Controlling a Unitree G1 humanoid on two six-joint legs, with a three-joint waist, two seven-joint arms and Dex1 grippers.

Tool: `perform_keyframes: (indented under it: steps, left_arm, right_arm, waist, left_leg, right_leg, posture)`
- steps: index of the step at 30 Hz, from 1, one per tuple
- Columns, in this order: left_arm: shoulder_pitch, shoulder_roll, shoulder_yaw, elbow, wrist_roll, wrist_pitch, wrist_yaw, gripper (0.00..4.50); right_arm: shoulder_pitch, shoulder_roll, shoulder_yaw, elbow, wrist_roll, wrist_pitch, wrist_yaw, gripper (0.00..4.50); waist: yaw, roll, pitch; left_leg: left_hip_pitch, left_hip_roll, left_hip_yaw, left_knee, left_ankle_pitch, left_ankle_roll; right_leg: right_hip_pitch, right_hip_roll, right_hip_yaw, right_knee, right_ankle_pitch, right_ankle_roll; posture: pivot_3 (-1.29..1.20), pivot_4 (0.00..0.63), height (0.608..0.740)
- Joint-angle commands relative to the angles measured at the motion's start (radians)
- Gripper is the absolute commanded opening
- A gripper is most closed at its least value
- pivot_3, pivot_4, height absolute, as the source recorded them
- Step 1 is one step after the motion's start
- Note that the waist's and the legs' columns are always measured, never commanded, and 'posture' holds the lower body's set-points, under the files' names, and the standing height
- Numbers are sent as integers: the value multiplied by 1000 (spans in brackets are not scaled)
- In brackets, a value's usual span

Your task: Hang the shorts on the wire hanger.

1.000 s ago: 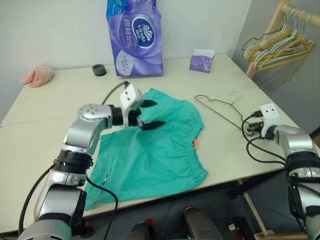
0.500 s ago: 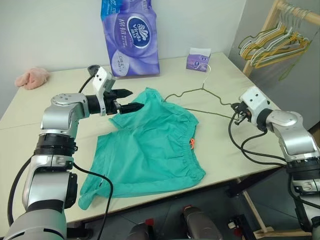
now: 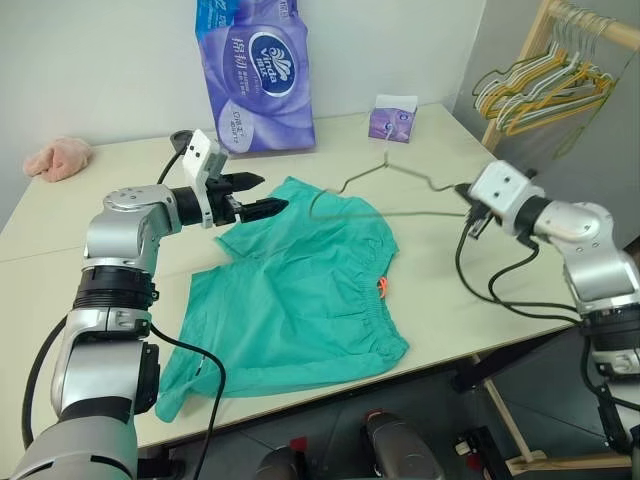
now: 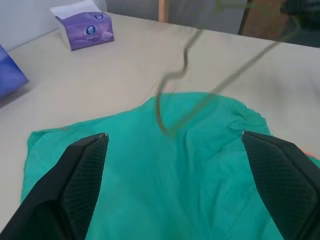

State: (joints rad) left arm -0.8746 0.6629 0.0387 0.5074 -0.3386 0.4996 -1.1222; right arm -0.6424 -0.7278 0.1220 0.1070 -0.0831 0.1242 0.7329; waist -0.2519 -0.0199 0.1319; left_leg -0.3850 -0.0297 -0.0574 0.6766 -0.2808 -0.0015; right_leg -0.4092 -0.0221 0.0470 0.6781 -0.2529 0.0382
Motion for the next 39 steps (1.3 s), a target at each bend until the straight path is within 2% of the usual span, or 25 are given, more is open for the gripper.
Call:
perform_keyframes:
  steps: [1, 6, 11, 18, 22, 30, 33, 36, 39]
  left_arm:
    - [-6, 42, -9, -34, -25, 52, -95, 4500]
    - [29, 75, -60, -62, -8, 70, -184, 4500]
    - [54, 86, -91, -54, 37, 21, -193, 4500]
    - [96, 103, -112, -110, 31, 42, -248, 4500]
    - [107, 104, -108, -127, 21, 57, -262, 3620]
    - [126, 100, -109, -158, 13, 73, -263, 1044]
    - [139, 94, -100, -182, -2, 88, -260, 65]
    - [152, 91, -94, -208, -11, 100, -253, 9]
    - [164, 93, -93, -229, -7, 100, -245, 0]
  right_arm:
    - [-24, 15, -4, -112, 14, -17, 18, 33]
    - [-33, 35, 7, -165, 20, -9, 50, 33]
    - [-38, 48, 3, -191, 29, -16, 66, 33]
    - [-32, 49, -2, -202, 36, -16, 79, 33]
    - [-24, 50, -2, -215, 44, -9, 85, 0]
    - [-9, 58, 0, -242, 56, 2, 103, 0]
    - [13, 56, 10, -277, 102, 9, 159, 0]
    - [49, 42, 17, -312, 122, 2, 202, 0]
    - [81, 13, 22, -337, 121, -5, 237, 748]
  waist:
    - [0, 0, 0]
    - [4, 0, 0]
    - [6, 0, 0]
    - [4, 0, 0]
    - [5, 0, 0]
    - [4, 0, 0]
    - [4, 0, 0]
    - [6, 0, 0]
    - [7, 0, 0]
  left_leg:
    - [0, 0, 0, 0, 0, 0]
    - [0, 0, 0, 0, 0, 0]
    - [0, 0, -1, 1, 0, 0]
    - [0, 0, -1, 0, 0, 0]
    - [-1, 0, -1, 1, 0, 0]
    - [0, 0, -1, 1, 0, 0]
    - [0, 0, -1, 1, 0, 0]
    - [-1, 0, -1, 1, 0, 0]
    - [-1, 0, -1, 1, 0, 0]
  right_leg:
    - [0, 0, 0, 0, 0, 0]
    - [0, 0, 0, 0, 0, 0]
    - [0, 0, 0, 0, 0, 0]
    - [-1, 0, 1, 0, 0, 0]
    - [-1, 0, 1, 0, 0, 0]
    - [-1, 0, 1, 0, 0, 0]
    - [-1, 0, 0, 0, 0, 0]
    - [-1, 0, 1, 0, 0, 0]
    - [0, 0, 0, 0, 0, 0]
  posture:
    - [-277, 108, 740]
    - [-278, 106, 740]
    - [-276, 105, 740]
    - [-279, 105, 740]
    - [-279, 108, 740]
    - [-278, 111, 740]
    - [-279, 111, 740]
    - [-277, 111, 740]
    - [-279, 110, 740]
